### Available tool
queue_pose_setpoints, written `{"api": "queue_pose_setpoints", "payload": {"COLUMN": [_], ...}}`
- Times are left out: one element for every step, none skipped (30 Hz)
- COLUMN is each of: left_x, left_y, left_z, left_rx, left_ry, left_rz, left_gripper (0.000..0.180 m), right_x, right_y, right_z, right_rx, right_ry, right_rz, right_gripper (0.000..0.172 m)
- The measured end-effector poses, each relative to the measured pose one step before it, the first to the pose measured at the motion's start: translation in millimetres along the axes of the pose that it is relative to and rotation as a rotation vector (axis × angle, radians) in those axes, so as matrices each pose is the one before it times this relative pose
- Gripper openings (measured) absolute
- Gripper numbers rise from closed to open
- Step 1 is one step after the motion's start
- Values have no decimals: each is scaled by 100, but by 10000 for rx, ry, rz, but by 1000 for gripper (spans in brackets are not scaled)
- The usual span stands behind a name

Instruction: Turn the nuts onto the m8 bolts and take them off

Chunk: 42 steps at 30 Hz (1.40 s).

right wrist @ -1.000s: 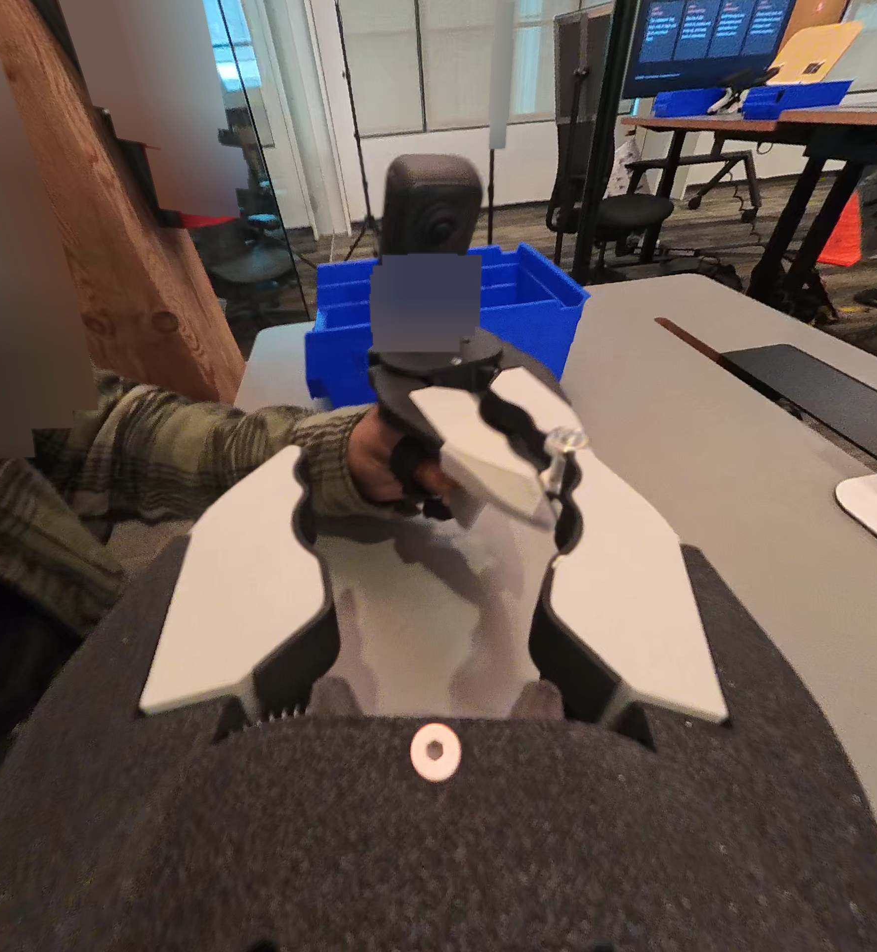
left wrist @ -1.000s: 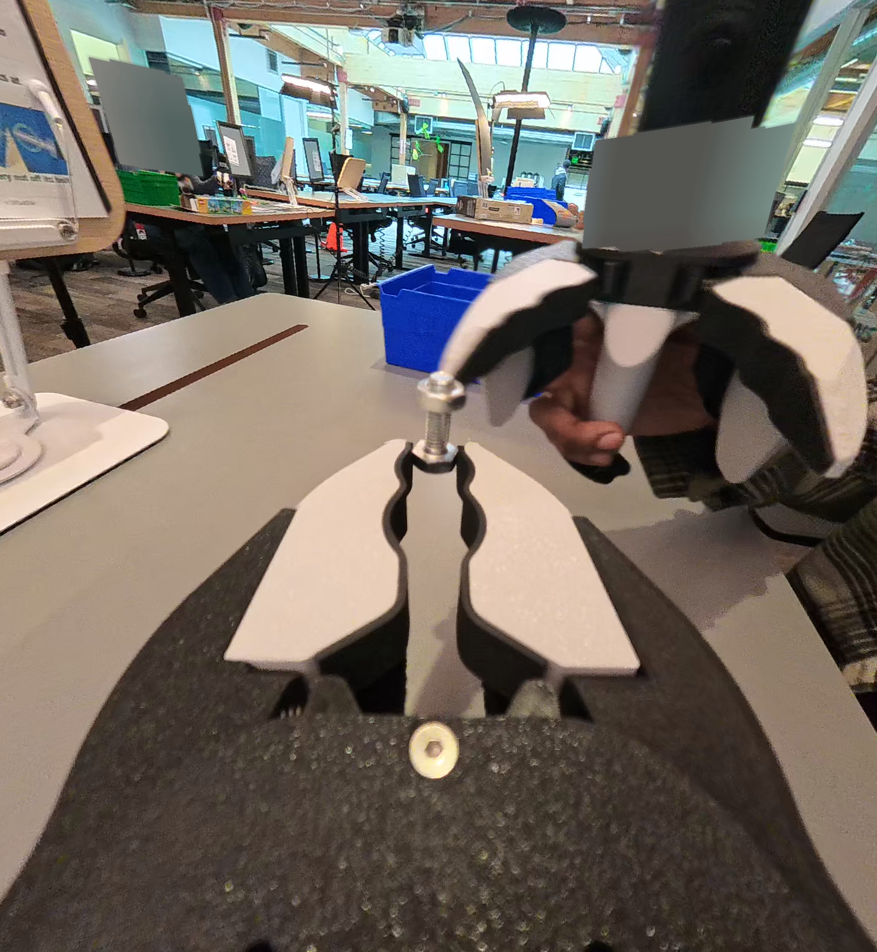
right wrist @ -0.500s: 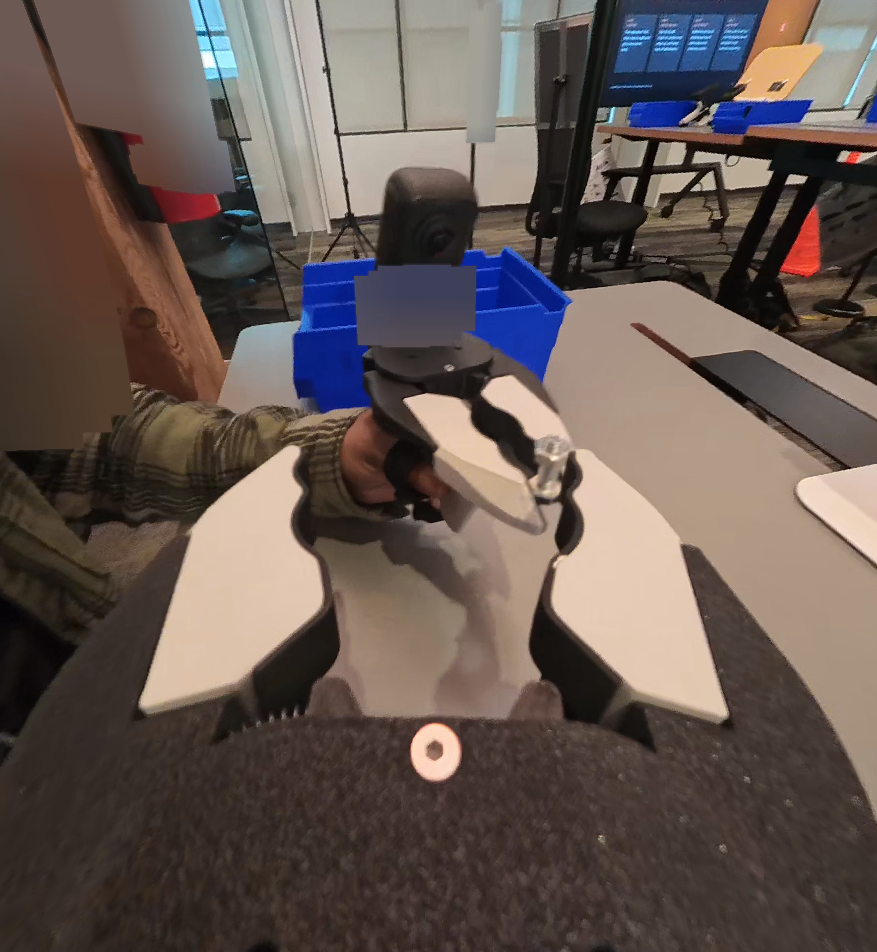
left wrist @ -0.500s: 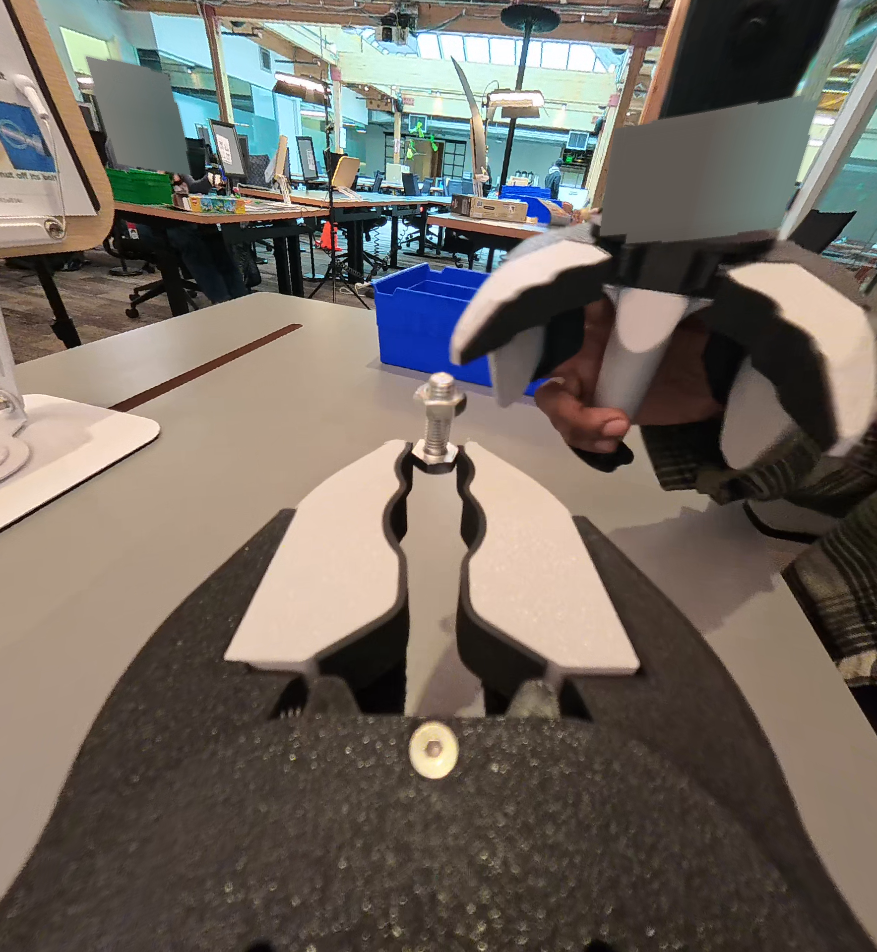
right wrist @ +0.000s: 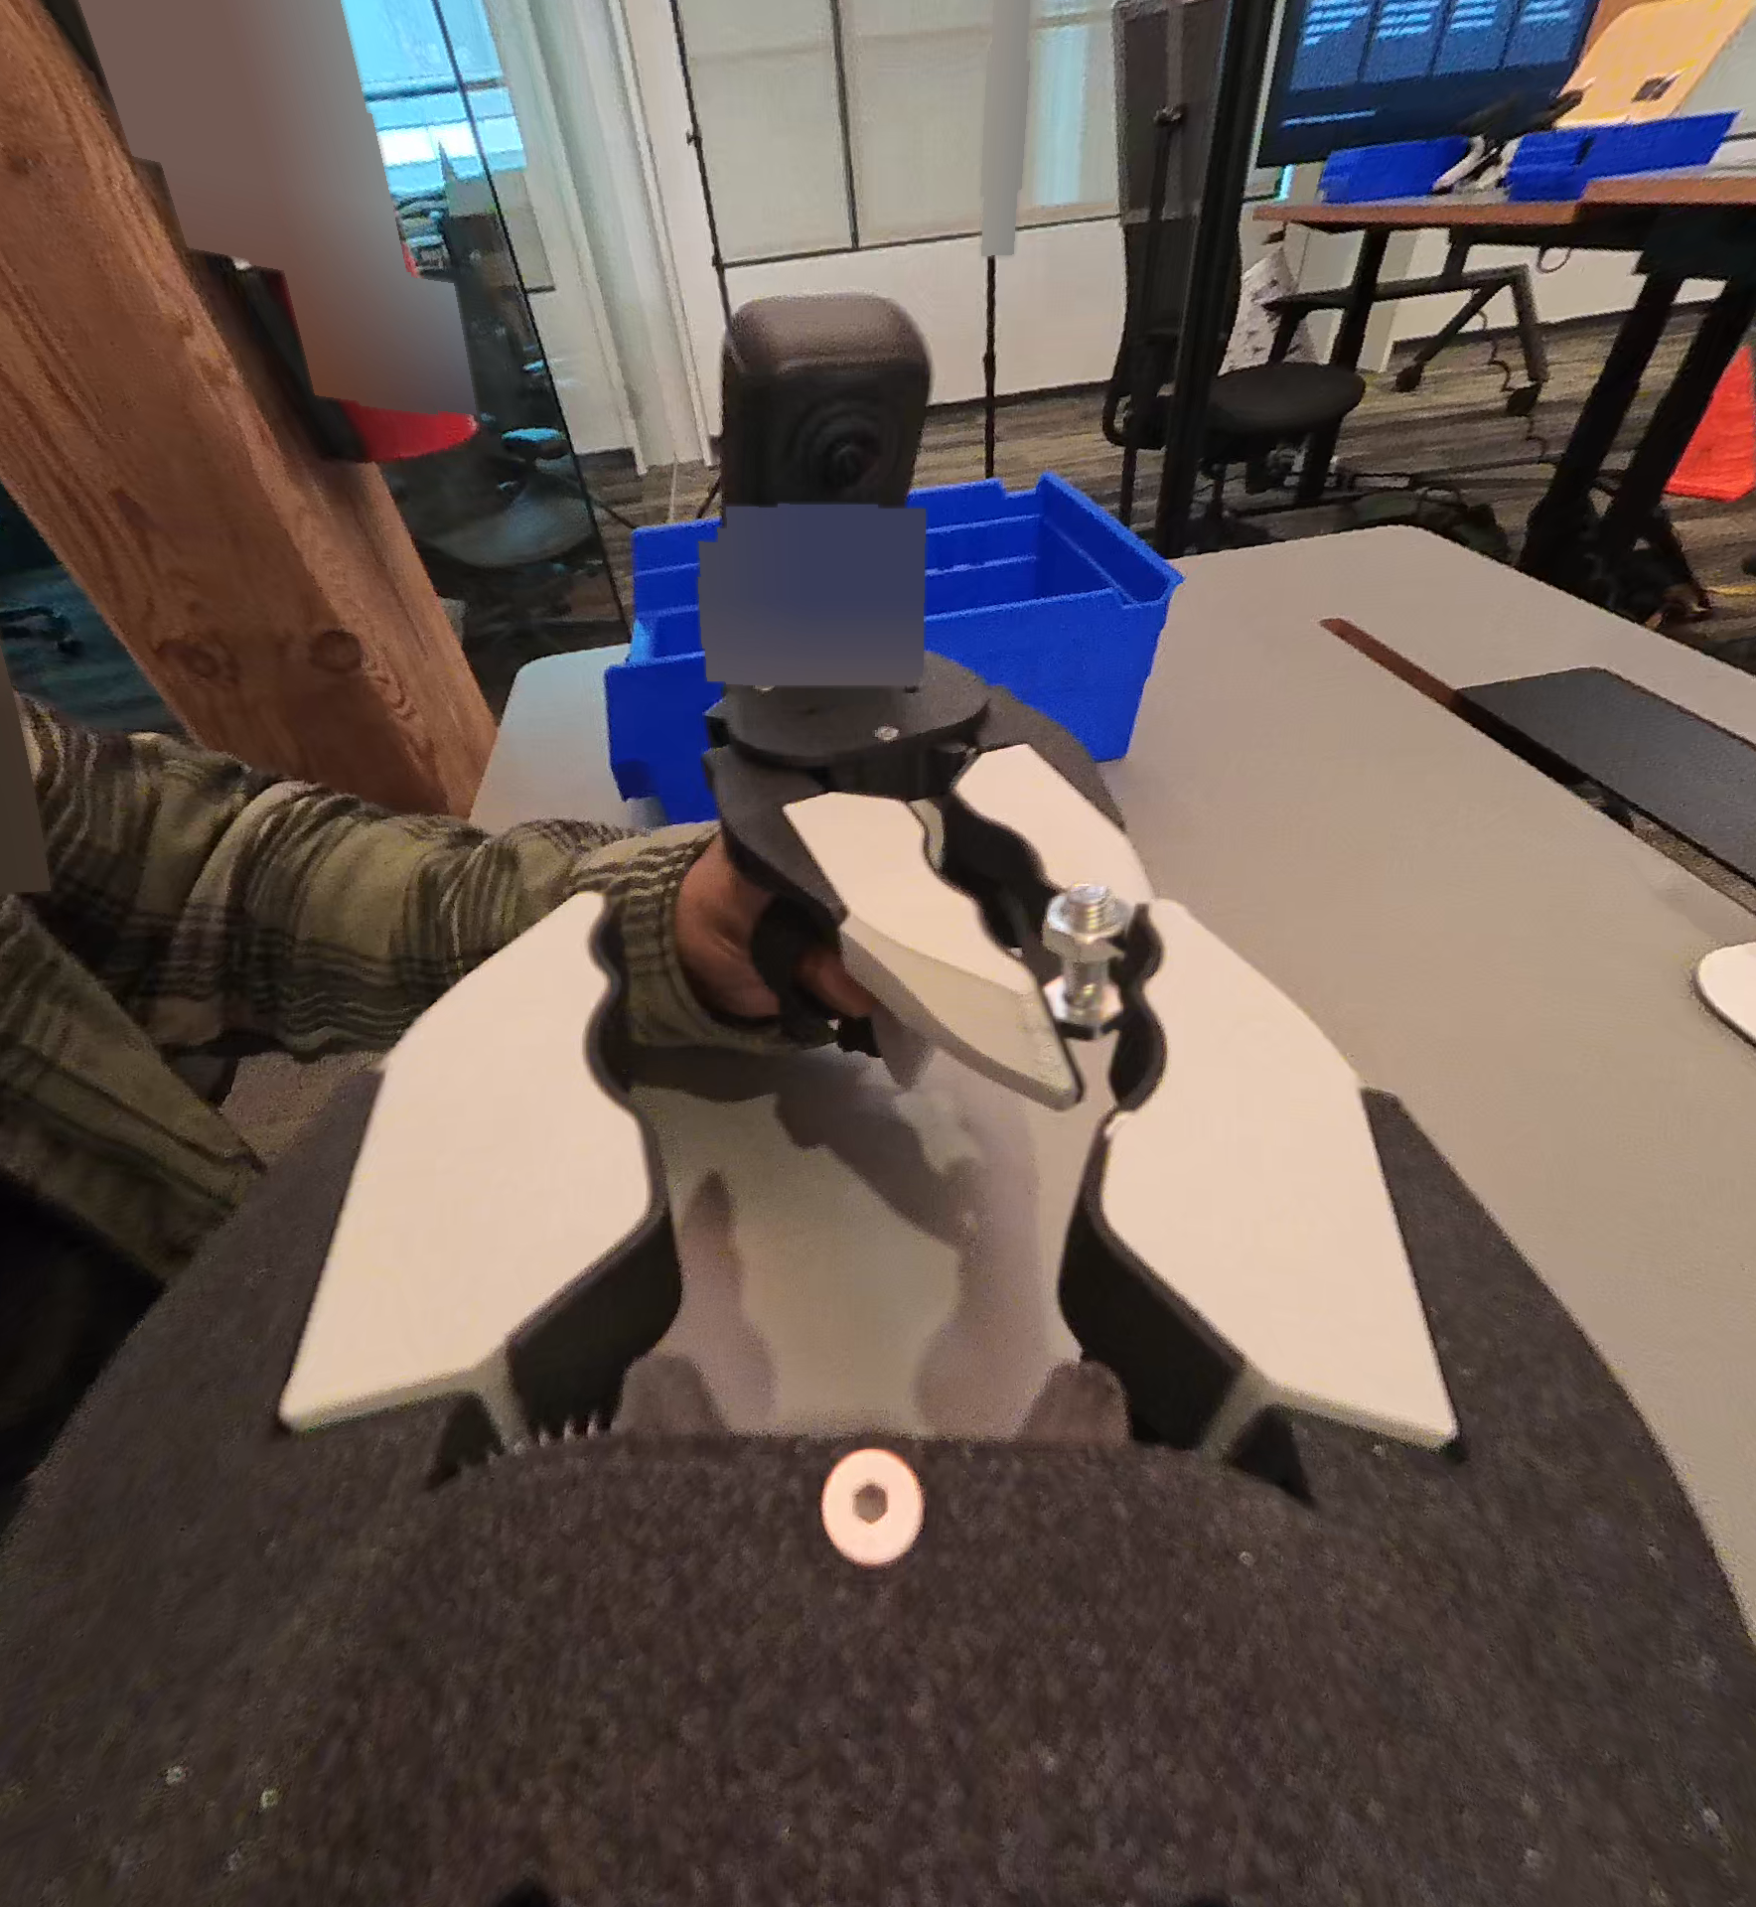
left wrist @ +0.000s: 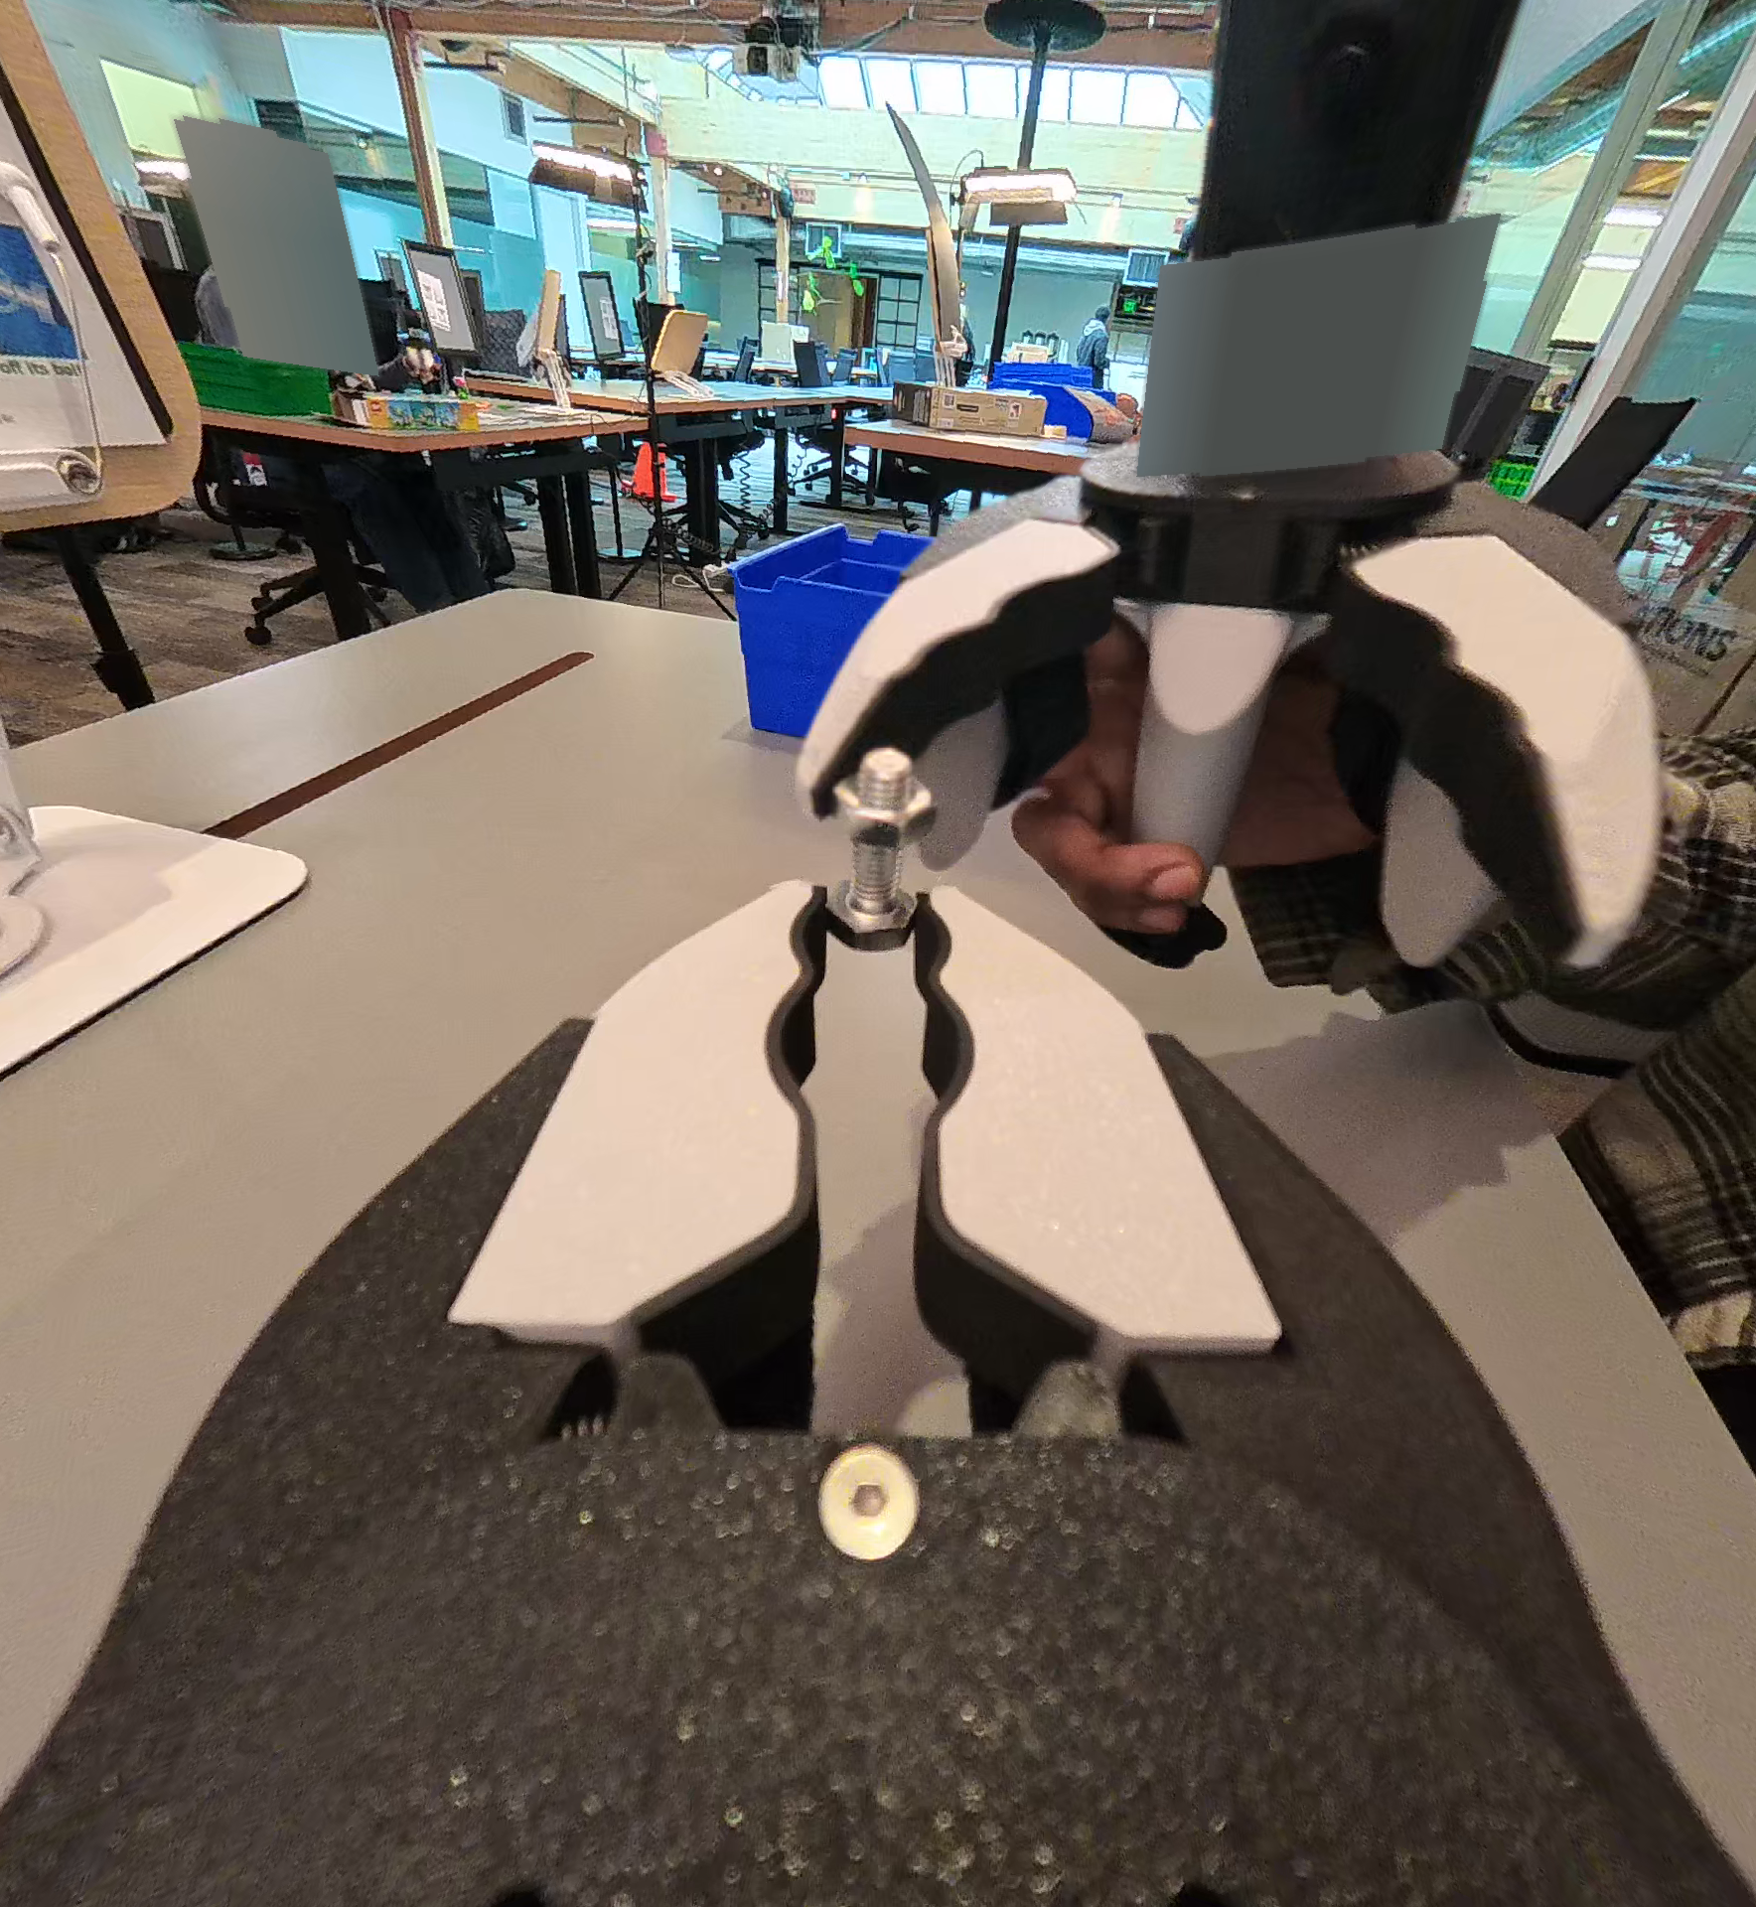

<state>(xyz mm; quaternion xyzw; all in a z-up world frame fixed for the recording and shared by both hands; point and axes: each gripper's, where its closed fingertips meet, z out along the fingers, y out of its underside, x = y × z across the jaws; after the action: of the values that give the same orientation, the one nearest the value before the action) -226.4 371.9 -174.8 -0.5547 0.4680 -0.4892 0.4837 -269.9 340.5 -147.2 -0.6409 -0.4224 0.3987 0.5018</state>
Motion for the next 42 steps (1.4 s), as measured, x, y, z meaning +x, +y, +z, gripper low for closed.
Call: {"api": "queue_pose_setpoints", "payload": {"left_x": [-42, -80, -124, -52, 2, 27, 69, 72, 17, -28, -78, -90, -127, -94, -23, 25, 83, 109, 118, 102, -8, -79, -138, -188, -139, -49, 45, 149, 194, 151, 66, -7, 26, 33, -72, -8, 31, 41, 78, 117, 159, 168], "left_y": [-39, -54, -64, 0, 17, 54, 38, -5, -46, -30, 6, 20, 6, -10, 39, 94, 82, 23, -35, -32, -5, 27, 10, -38, -54, -49, 2, 38, 74, 97, 103, 117, 127, 6, -51, -66, -3, 41, 103, 96, 57, 27], "left_z": [-87, -88, -86, -31, 10, 49, 62, 48, 10, -27, -73, -75, -69, -40, 25, 62, 85, 83, 68, 31, 4, -34, -85, -131, -111, -51, 47, 146, 174, 162, 90, 25, 2, -7, -7, 1, 15, 37, 56, 91, 92, 82], "left_rx": [16, 26, 42, 3, 6, -5, -21, -8, 8, -5, -20, -2, 14, 22, -8, -30, -33, -16, 9, 0, -16, -20, -1, 27, 35, 40, 18, -17, -39, -55, -63, -77, -69, 6, 30, 32, 17, 10, -42, -81, -61, -58], "left_ry": [-7, -26, -56, 2, 26, 21, 29, 15, -18, -29, -37, -29, -38, 9, 31, 18, 33, 38, 35, 29, -25, -53, -63, -79, -20, 14, 44, 78, 71, 32, 4, -15, 22, 11, -38, 55, 86, 65, 62, 68, 75, 73], "left_rz": [-5, -15, -11, -28, -28, -13, 5, 19, 20, 16, 9, -10, -45, -61, -53, -15, 7, 12, 24, 30, 28, 12, -17, -40, -57, -44, -25, -21, 6, 33, 23, 1, 17, 12, -26, -71, -117, -88, -55, -28, -4, 12], "left_gripper": [15, 15, 15, 15, 15, 15, 16, 16, 15, 15, 15, 15, 15, 15, 15, 15, 15, 15, 15, 15, 15, 15, 15, 15, 15, 15, 15, 15, 15, 15, 15, 15, 15, 15, 15, 15, 15, 15, 15, 15, 15, 15], "right_x": [-306, -248, -361, -167, 222, 366, 333, 289, 173, -116, -411, -373, -347, -102, 229, 373, 561, 532, 331, 98, -315, -500, -513, -602, -390, 111, 611, 619, 559, 286, -224, -747, -555, -381, -354, -60, 242, 595, 784, 687, 572, 446], "right_y": [153, 88, -27, -189, -292, -266, -159, -73, 101, 322, 341, 278, 286, 106, -219, -254, -161, -170, -92, -44, 73, 218, 233, 238, 40, -173, -147, -77, -150, -41, 150, 231, 104, 245, 126, -258, -317, -251, -325, -255, -182, -160], "right_z": [-15, -259, -368, -255, -89, 90, 230, 323, 315, 240, 75, -164, -382, -377, -346, -264, -153, -2, 171, 252, 255, 158, -8, -265, -320, -287, -80, 160, 371, 434, 377, 201, -71, -316, -455, -384, -337, -309, -227, -108, 3, 83], "right_rx": [-77, -62, -13, 73, 112, 91, 29, -4, -53, -151, -157, -122, -135, -65, 102, 74, 23, 99, 113, 121, 73, -55, -104, -148, -44, 87, 27, -28, 75, 41, -84, -148, -65, -186, -140, 61, 42, -45, 28, 18, -26, 0], "right_ry": [67, 133, 4, 2, 121, 95, 12, -5, -30, -127, -137, 48, 63, 86, 157, 99, 122, 68, -58, -160, -325, -297, -124, -66, 68, 251, 336, 133, 4, -138, -316, -380, 12, 179, 48, 77, 83, 172, 197, 35, -59, -78], "right_rz": [-96, -129, -128, -3, 27, -33, -16, 20, 20, 70, 62, -105, -241, -104, -6, 25, 20, 19, 132, 209, 187, 119, -79, -217, -126, -34, 33, -46, 26, 113, 147, 100, -84, -269, -276, -73, -58, -195, -218, -60, 71, 31], "right_gripper": [95, 96, 92, 90, 90, 91, 91, 92, 93, 93, 95, 98, 94, 91, 91, 91, 90, 90, 90, 91, 91, 88, 87, 79, 80, 84, 91, 92, 93, 93, 92, 90, 94, 97, 87, 86, 82, 73, 66, 58, 53, 52]}}
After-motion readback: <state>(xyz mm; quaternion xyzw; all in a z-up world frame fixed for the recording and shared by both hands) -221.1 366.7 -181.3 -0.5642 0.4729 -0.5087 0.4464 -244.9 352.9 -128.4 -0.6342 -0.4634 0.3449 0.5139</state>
